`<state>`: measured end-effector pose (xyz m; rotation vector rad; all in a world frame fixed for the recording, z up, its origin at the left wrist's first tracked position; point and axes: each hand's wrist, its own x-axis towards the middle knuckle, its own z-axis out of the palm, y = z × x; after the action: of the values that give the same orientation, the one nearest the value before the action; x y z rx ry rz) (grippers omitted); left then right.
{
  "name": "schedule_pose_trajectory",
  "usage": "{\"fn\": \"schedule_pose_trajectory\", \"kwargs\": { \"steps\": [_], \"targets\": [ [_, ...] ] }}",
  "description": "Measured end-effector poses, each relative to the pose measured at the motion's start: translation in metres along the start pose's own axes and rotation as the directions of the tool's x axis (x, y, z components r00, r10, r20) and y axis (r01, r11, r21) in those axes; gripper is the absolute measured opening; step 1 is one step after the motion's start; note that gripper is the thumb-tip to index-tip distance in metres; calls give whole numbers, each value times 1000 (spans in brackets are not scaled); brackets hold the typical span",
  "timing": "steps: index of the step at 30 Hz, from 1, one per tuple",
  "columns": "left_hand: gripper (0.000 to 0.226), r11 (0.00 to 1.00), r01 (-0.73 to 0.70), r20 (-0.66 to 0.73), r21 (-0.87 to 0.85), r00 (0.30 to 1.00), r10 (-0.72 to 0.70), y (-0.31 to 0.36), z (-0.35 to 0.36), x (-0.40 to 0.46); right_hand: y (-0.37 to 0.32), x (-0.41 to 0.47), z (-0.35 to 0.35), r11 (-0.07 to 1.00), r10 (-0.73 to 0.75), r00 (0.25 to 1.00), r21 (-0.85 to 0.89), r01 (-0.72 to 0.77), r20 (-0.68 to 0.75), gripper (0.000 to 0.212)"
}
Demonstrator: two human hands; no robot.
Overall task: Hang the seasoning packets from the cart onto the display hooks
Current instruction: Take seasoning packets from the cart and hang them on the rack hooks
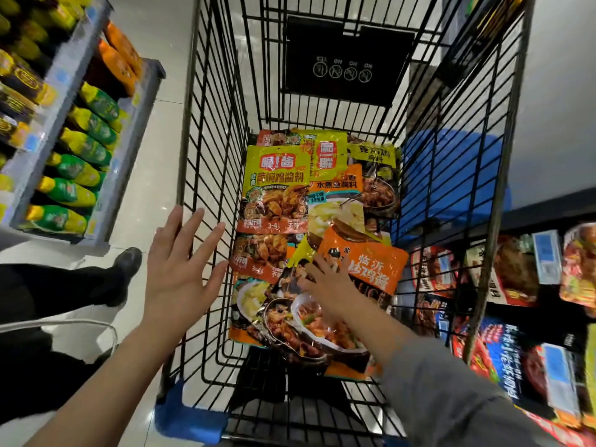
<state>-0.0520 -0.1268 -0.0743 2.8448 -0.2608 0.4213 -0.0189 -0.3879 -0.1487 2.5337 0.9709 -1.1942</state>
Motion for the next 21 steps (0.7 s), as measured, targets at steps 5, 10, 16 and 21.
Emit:
{"fn": "schedule_pose_trajectory", "kwargs": {
  "steps": [5, 10, 16, 21],
  "targets": [
    [45, 1000, -25, 6, 15, 1000, 25, 0, -1, 0, -13, -45, 52, 1000, -3, 996, -19, 1, -91, 60],
    [47, 1000, -22, 39, 18, 999, 21, 2, -2, 1, -16, -40, 17, 995, 29, 982, 97, -11, -188, 45],
    [48, 997, -34, 45, 74, 999, 30, 2, -3, 1, 25, 37, -35, 979, 201, 954, 85, -186, -224, 59],
    [47, 995, -51, 38, 81, 998, 48, 2, -2, 1, 31, 64, -40, 973, 230, 966, -3, -232, -119, 66]
  ]
}}
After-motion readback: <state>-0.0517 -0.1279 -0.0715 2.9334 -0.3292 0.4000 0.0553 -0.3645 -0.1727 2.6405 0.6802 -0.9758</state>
